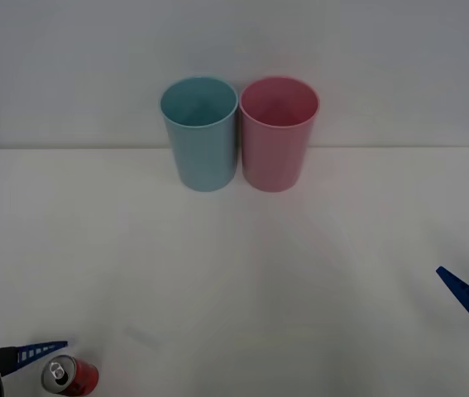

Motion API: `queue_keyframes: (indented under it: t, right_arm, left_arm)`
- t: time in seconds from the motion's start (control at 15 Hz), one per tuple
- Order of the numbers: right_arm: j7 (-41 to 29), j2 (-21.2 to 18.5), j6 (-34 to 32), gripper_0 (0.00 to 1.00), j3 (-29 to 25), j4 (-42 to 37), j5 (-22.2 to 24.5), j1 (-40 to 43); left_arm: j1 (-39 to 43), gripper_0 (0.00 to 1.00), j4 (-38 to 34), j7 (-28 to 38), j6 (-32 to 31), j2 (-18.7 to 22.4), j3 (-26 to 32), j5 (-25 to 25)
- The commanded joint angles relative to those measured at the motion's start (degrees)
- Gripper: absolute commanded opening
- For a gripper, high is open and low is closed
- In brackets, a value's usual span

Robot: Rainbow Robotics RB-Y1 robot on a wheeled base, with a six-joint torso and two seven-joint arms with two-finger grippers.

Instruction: Grasp the object on the table and drop it into the matching bin: aluminum can to the light blue bin, PET bottle to the pink bin.

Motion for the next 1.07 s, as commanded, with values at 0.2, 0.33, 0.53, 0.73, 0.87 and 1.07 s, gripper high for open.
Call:
queue_keyframes:
  t: [0.2, 0.33, 0.53, 0.73, 0.87, 1.07]
  right_arm:
    - [0.00, 0.00, 0.00, 1.00, 0.00, 0.00, 0.00, 0.00]
    - [0.00, 0.00, 0.00, 1.00, 0.00, 0.00, 0.00, 0.00]
    - [0.00, 0.00, 0.00, 1.00, 0.00, 0.00, 0.00, 0.00]
    - [0.00, 0.00, 0.00, 1.00, 0.00, 0.00, 0.00, 0.00]
    - [0.00, 0.00, 0.00, 1.00, 0.00, 0.00, 0.00, 0.00]
    - [0.00, 0.00, 0.00, 1.00, 0.00, 0.00, 0.00, 0.00]
  left_arm:
    - [-1.12, 1.00, 0.44, -0.09, 0.16, -1.68, 0.09, -1.18]
    - [-1.12, 1.00, 0.44, -0.09, 0.25, -1.68, 0.09, -1.18]
    - [-1.12, 0.29, 0.44, -0.44, 0.16, -1.68, 0.36, -1.18]
    - [-1.03, 0.00, 0.44, -1.23, 0.16, -1.68, 0.62, -1.18]
    - [-1.03, 0.00, 0.44, -1.32, 0.16, -1.68, 0.80, -1.09]
    - [-0.85, 0.00, 0.44, -0.97, 0.25, -1.68, 1.32, -1.09]
